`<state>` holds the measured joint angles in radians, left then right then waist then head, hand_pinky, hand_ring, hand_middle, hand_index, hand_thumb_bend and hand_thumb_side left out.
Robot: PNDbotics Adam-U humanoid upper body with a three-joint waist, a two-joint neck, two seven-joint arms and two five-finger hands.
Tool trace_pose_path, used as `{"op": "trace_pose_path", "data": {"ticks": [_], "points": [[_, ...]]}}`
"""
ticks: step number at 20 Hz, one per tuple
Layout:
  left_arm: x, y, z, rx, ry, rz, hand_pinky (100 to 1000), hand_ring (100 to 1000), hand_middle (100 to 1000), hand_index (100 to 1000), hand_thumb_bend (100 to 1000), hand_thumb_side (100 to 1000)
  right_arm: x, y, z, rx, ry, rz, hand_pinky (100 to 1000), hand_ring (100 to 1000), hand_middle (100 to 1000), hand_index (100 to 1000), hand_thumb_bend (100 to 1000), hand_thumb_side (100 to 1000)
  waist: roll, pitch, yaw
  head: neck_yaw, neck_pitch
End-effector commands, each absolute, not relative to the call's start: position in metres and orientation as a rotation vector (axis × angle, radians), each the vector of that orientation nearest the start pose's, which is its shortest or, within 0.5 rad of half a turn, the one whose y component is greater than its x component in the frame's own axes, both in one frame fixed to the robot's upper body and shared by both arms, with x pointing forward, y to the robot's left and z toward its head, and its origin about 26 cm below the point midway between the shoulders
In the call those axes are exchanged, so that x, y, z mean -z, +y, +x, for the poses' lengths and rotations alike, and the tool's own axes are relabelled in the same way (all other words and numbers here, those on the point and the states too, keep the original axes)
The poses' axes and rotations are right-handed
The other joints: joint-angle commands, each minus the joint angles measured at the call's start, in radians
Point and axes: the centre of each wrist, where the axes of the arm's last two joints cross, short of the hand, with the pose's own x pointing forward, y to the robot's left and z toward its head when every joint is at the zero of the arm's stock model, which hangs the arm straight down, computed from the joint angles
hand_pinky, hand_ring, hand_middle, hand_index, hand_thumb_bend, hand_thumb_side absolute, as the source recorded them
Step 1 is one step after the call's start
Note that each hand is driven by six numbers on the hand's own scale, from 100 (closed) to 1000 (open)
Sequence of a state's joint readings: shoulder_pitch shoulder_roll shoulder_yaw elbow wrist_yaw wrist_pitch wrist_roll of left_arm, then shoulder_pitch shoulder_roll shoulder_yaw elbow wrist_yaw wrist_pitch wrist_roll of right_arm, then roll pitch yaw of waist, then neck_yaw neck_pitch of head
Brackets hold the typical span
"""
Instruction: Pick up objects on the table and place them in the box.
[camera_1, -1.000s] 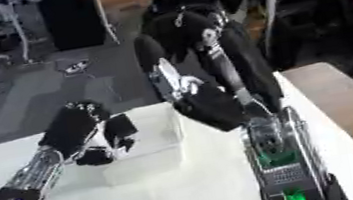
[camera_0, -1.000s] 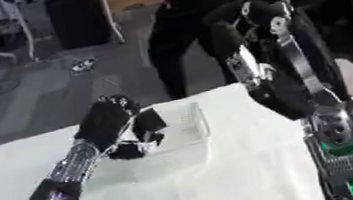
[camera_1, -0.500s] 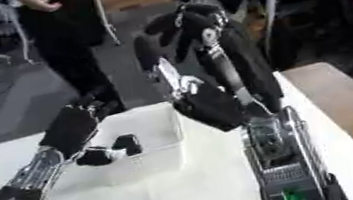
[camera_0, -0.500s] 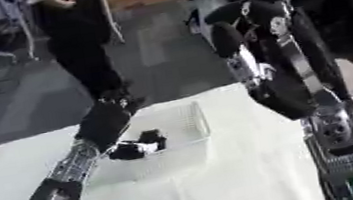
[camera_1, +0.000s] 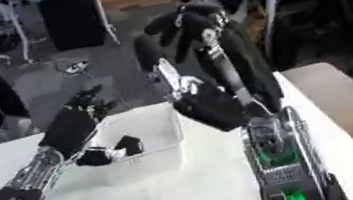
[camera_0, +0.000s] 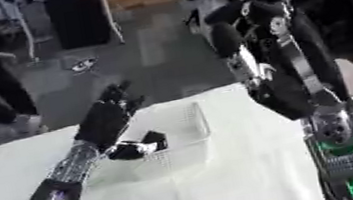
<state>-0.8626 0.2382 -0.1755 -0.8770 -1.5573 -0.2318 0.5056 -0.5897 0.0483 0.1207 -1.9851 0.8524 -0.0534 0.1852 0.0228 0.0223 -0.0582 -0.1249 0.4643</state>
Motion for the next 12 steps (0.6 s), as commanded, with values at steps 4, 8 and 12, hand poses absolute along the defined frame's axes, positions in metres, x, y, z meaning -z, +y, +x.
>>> {"op": "trace_pose_path", "data": {"ticks": [4,8,12], "points": [[-0.138,0.231,0.443,-1.499,2.656,-1.675,100,485,581,771,398,970,-0.265,-0.141,0.304,1.04,3.306,0.926,126,410,502,667,307,1000,0.007,-0.012,0.013,-0.106,-0.114],[-0.141,0.253,0.4,-1.496,3.041,-1.431,100,309,428,707,350,952,-0.265,-0.145,0.306,1.075,3.284,0.973,124,412,501,644,305,1000,0.005,-0.014,0.038,-0.193,-0.178],[-0.163,0.245,0.361,-1.664,3.395,-0.626,100,282,395,697,284,970,-0.263,-0.149,0.311,1.169,3.228,0.977,124,420,506,596,315,1000,-0.004,-0.018,0.075,-0.271,-0.234]]}}
